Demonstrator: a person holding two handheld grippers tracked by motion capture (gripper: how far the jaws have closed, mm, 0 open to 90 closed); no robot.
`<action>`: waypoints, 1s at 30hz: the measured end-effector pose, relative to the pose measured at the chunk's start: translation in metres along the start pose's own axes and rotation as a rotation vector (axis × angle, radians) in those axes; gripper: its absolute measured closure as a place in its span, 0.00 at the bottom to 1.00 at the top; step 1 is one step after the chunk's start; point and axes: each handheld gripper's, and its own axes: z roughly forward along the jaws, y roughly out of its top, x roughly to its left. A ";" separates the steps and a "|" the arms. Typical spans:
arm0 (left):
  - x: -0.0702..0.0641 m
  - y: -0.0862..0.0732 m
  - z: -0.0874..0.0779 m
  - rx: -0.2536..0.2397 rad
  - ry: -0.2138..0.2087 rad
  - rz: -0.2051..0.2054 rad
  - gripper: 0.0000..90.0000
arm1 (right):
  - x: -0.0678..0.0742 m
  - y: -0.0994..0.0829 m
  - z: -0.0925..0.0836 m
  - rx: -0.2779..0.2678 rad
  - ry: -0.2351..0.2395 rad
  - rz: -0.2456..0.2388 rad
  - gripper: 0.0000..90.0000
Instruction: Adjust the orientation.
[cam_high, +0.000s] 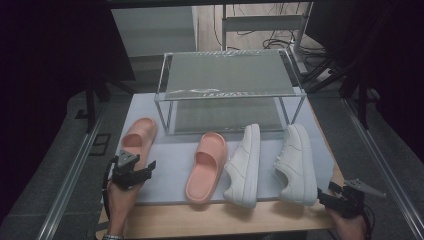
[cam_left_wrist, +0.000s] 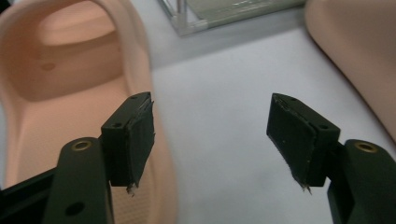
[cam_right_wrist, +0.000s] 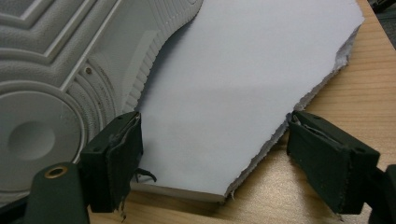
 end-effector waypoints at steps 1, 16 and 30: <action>0.002 0.001 0.001 0.002 0.003 -0.004 0.39 | 0.000 0.000 0.000 0.000 0.000 0.000 0.20; 0.028 0.019 0.022 0.050 0.054 -0.050 0.60 | 0.000 0.000 0.000 0.000 0.002 -0.001 0.21; 0.043 0.036 0.039 0.067 0.061 -0.069 0.78 | -0.001 0.000 0.000 0.000 0.002 -0.002 0.21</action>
